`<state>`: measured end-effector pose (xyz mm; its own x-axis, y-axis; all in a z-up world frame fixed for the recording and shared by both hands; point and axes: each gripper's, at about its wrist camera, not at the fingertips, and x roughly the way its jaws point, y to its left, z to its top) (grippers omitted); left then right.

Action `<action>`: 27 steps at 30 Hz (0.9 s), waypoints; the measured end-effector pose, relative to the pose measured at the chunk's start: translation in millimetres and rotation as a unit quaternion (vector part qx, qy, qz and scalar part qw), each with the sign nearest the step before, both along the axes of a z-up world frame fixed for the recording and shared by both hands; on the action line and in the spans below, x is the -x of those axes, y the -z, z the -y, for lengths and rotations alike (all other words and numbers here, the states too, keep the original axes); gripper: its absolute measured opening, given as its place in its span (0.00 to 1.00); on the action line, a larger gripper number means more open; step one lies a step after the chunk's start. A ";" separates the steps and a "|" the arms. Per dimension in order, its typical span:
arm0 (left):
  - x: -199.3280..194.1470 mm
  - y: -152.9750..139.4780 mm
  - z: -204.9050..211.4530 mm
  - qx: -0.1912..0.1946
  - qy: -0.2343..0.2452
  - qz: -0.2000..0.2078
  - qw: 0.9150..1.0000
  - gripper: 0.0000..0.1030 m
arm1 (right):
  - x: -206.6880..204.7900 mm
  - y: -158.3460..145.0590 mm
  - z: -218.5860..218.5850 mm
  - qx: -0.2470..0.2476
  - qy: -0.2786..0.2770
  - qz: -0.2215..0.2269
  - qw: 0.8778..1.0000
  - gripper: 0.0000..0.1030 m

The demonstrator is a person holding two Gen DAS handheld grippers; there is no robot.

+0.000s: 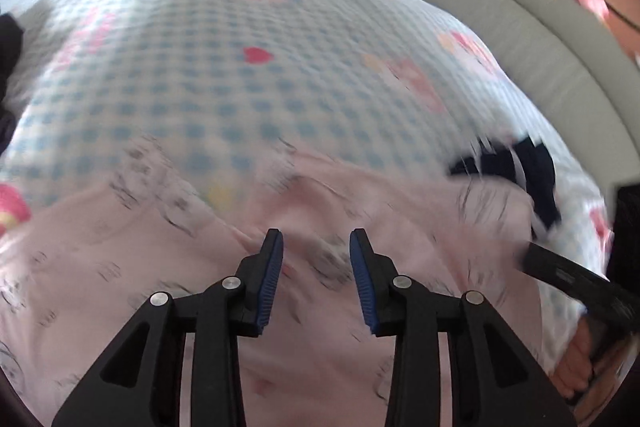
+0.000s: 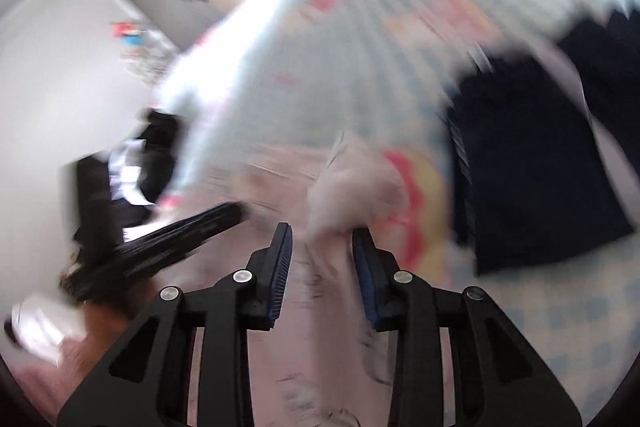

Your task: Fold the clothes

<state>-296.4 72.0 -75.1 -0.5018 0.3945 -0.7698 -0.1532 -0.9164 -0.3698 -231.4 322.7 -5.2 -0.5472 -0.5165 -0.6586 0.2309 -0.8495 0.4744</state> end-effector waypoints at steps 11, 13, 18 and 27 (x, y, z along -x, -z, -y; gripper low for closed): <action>-37.7 -19.3 -56.5 0.014 0.042 -0.031 0.999 0.36 | -0.2 5.6 8.5 -0.077 0.005 0.026 0.997 0.33; -35.5 -15.8 -43.4 0.005 0.023 -0.020 1.000 0.36 | -6.3 3.3 11.3 -0.059 -0.031 0.027 0.997 0.48; -28.8 -10.2 -10.4 0.027 -0.021 -0.009 0.999 0.36 | -0.3 13.6 56.8 -0.126 -0.116 0.015 0.985 0.59; 1.5 -2.0 4.7 0.071 0.000 -0.020 0.997 0.43 | 4.5 2.9 2.9 -0.163 0.055 -0.011 0.985 0.04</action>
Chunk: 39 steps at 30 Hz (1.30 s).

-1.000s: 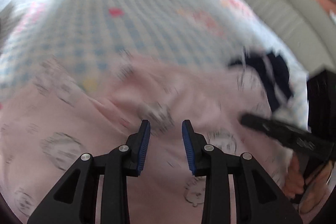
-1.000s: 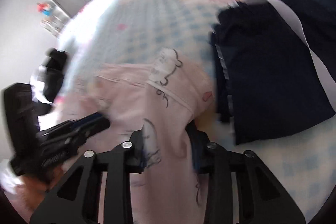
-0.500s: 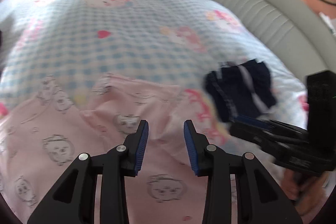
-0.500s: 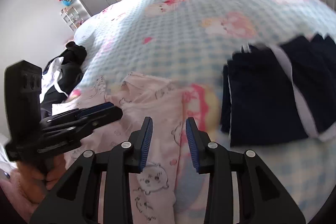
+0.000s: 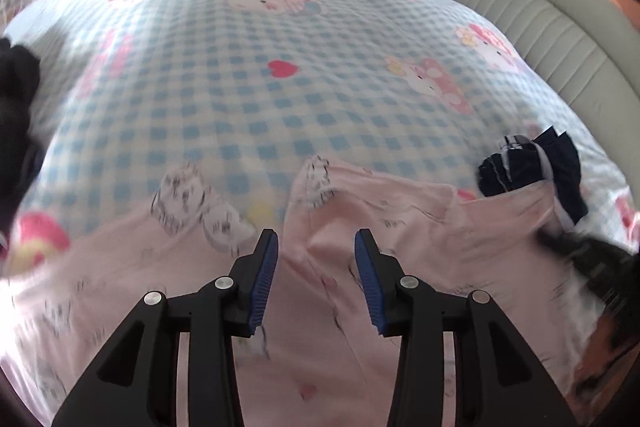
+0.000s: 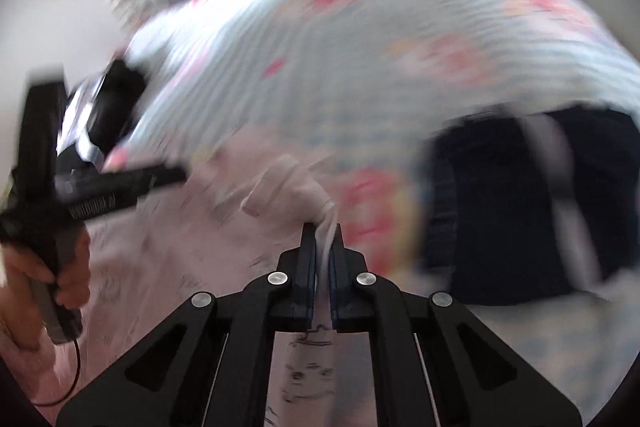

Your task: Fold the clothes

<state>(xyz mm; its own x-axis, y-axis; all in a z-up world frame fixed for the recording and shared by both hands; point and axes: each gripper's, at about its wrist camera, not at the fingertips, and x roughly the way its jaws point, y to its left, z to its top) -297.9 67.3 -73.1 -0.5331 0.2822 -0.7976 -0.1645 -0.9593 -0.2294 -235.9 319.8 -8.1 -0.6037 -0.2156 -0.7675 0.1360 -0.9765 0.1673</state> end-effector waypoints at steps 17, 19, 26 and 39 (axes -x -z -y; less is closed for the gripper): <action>48.0 9.0 -29.5 0.008 0.042 0.010 0.999 0.08 | -0.5 27.2 -41.8 0.029 0.042 0.041 0.998 0.01; 50.5 2.5 -24.9 0.013 0.038 -0.001 0.999 0.08 | -4.4 17.6 -57.0 0.024 0.069 0.022 0.997 0.01; 61.2 21.2 -33.7 -0.005 0.062 0.024 0.998 0.11 | -8.5 2.9 -105.0 0.067 0.105 0.015 0.992 0.11; 46.3 15.6 -32.2 -0.010 0.050 -0.004 0.999 0.14 | 18.7 22.7 -35.1 0.006 0.019 0.038 0.999 0.05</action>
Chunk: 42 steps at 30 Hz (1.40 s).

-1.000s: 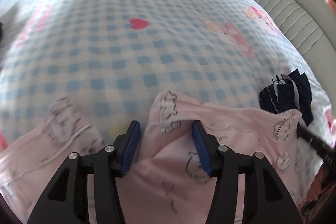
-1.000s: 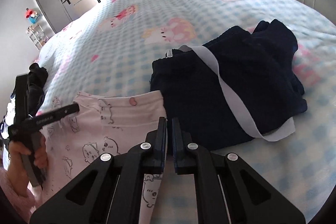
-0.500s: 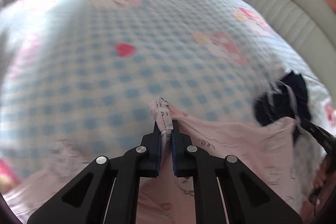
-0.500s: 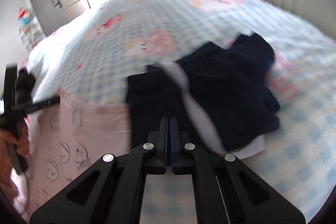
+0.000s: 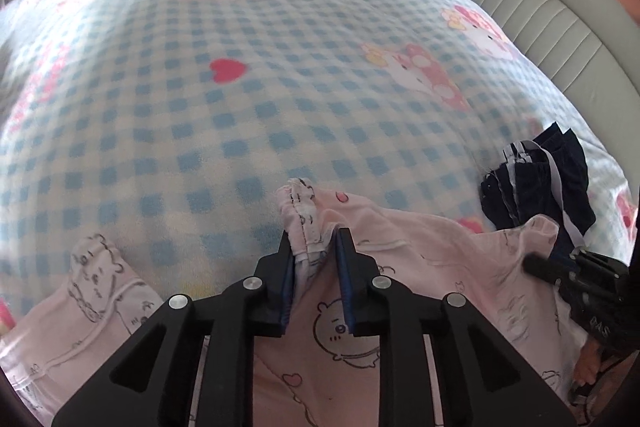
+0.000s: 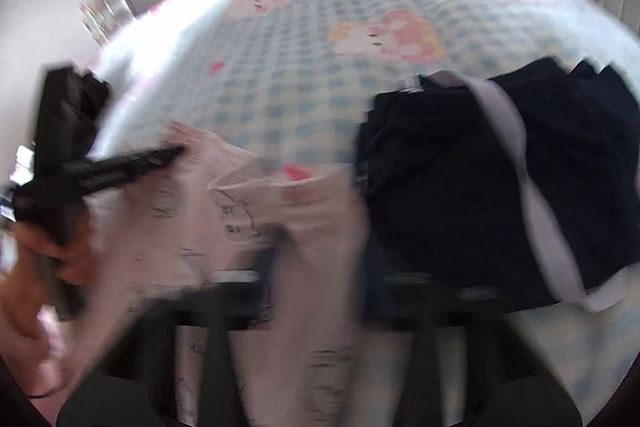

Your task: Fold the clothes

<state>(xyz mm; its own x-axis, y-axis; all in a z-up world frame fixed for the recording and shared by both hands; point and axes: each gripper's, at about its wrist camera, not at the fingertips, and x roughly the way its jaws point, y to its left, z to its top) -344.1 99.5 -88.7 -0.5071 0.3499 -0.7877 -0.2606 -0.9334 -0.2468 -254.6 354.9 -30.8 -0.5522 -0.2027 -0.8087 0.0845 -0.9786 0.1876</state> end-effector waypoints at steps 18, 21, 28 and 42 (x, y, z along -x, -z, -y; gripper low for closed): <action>-12.5 -51.8 -8.5 -0.017 0.041 -0.033 0.998 0.41 | -20.7 -24.4 -99.8 0.107 0.110 -0.014 0.988 0.32; -63.4 -74.3 -3.0 -0.038 0.047 -0.051 0.997 0.41 | -52.1 -50.8 -97.1 0.131 0.099 -0.036 0.986 0.32; -198.2 -45.2 34.1 -0.089 -0.015 -0.005 0.996 0.38 | -143.1 -36.5 -27.4 0.136 0.040 0.004 0.990 0.32; -293.5 -26.2 118.4 -0.047 -0.131 0.016 0.990 0.38 | -190.5 -3.0 76.5 0.132 -0.044 0.037 0.990 0.48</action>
<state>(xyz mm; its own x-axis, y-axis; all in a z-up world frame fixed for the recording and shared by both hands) -50.7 -18.9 -62.5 -0.5655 0.2823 -0.7750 -0.0028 -0.9403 -0.3405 -64.1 278.3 -27.8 -0.4638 -0.4573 -0.7588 0.1437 -0.8840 0.4448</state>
